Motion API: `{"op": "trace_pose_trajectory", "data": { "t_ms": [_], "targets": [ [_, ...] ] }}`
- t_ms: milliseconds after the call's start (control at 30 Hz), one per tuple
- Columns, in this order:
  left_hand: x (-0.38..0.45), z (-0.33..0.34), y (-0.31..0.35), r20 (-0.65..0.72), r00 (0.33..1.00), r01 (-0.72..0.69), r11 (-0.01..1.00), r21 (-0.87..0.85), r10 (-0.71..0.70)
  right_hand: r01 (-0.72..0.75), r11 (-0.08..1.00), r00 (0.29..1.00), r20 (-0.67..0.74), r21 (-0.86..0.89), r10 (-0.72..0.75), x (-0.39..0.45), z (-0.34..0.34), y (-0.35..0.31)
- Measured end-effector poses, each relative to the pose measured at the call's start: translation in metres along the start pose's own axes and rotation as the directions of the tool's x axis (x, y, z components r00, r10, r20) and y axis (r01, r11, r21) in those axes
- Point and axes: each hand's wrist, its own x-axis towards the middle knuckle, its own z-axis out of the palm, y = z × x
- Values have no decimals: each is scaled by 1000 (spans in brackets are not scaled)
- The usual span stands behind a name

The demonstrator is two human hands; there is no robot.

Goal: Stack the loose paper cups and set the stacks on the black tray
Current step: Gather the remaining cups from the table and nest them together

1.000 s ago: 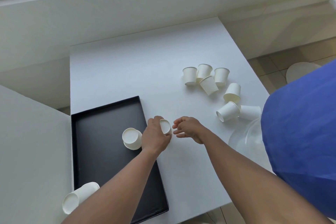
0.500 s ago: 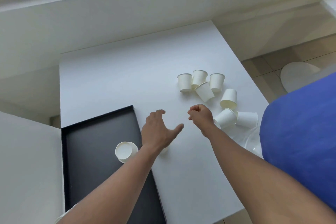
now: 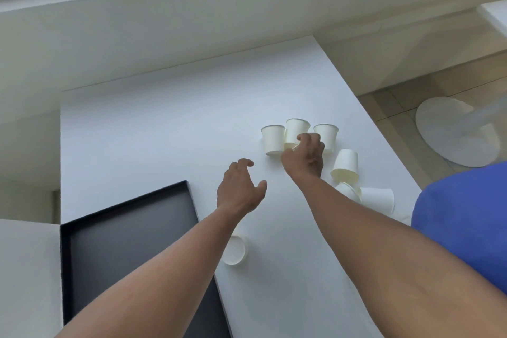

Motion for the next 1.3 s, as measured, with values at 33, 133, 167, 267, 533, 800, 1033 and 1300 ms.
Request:
{"op": "trace_pose_trajectory", "data": {
  "t_ms": [33,133,167,267,533,800,1033,1300],
  "targets": [
    [5,1,0,2,1000,3,1000,-9,-3,13,1000,1000,-18,-24,-13,7,0,-1],
    [22,5,1,14,1000,5,999,-35,-5,69,992,996,-40,-109,-74,31,2,-2],
    [26,5,0,16,1000,10,999,-46,-9,88,986,995,-32,-144,-93,40,3,-2],
    [34,6,2,27,999,32,995,-92,-29,140,951,990,12,-275,-142,63,4,-5],
    [45,16,10,74,990,138,958,-252,-123,185,919,947,314,-349,-71,92,1,-13],
    [46,20,1,42,978,208,950,-234,-204,409,843,858,463,-349,-224,78,3,-13],
    [66,15,-3,-35,974,209,945,-252,-225,460,869,788,535,-181,-306,62,6,-23],
    [94,10,-6,-84,966,227,958,-178,-244,394,919,740,581,35,-339,44,5,-21]
  ]
}}
